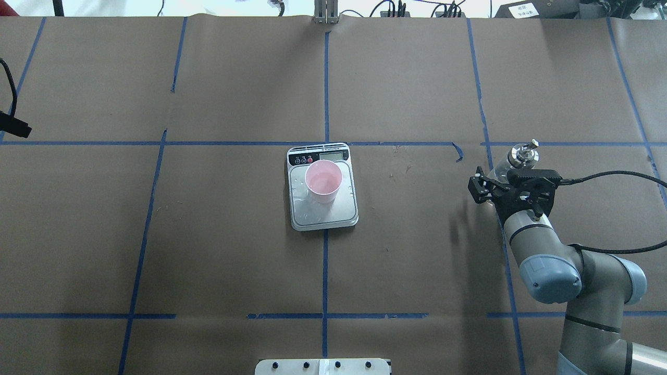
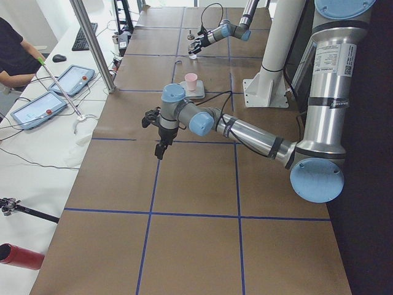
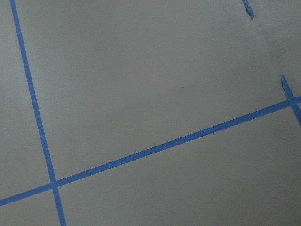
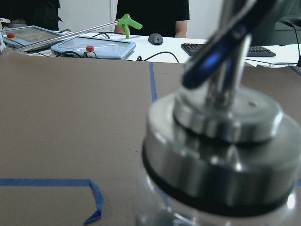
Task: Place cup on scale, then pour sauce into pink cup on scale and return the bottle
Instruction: 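Lift the glass bottle with the right gripper and carry it toward the cup, then tilt the glass bottle with the right gripper to pour into the pink cup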
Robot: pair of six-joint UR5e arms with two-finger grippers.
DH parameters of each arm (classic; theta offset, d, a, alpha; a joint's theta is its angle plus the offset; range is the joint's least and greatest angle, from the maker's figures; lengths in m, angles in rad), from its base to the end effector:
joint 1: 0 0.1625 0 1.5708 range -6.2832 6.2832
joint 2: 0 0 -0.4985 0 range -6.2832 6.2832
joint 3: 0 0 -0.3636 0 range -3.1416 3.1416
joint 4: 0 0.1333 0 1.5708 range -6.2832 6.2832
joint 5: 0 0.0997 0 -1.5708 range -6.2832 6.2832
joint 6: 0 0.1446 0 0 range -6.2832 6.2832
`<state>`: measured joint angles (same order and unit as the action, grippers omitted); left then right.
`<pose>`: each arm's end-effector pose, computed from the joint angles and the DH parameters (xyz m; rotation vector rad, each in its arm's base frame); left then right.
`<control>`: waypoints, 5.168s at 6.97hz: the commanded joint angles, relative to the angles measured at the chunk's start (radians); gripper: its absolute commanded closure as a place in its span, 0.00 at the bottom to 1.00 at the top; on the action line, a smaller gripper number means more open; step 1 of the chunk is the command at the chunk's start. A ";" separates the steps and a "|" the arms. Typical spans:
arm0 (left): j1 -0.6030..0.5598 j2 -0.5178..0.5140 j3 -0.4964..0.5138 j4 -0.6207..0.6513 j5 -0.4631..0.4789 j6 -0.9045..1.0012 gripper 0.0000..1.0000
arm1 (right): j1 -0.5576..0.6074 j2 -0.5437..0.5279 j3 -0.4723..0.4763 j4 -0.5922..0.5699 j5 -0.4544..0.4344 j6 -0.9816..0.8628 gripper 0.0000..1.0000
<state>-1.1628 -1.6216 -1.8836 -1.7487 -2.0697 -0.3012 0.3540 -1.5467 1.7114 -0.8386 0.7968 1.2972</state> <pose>0.1459 -0.4991 0.5885 0.3288 0.6414 0.2372 -0.4006 -0.3979 0.5879 0.9502 -0.5881 0.4185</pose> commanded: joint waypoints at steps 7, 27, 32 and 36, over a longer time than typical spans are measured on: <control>-0.021 -0.004 -0.002 0.000 -0.070 -0.009 0.00 | 0.126 0.019 0.123 0.062 0.210 -0.264 1.00; -0.201 -0.001 0.182 -0.106 -0.072 0.335 0.00 | -0.121 0.450 0.011 -0.648 -0.645 -1.700 1.00; -0.201 -0.004 0.190 -0.106 -0.072 0.335 0.00 | -0.113 0.447 0.016 -0.582 -0.657 -1.831 1.00; -0.201 -0.012 0.181 -0.104 -0.072 0.335 0.00 | -0.118 0.392 -0.027 -0.367 -0.556 -1.525 1.00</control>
<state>-1.3637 -1.6330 -1.6990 -1.8542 -2.1414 0.0337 0.2374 -1.1502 1.6886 -1.2441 0.1940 -0.3482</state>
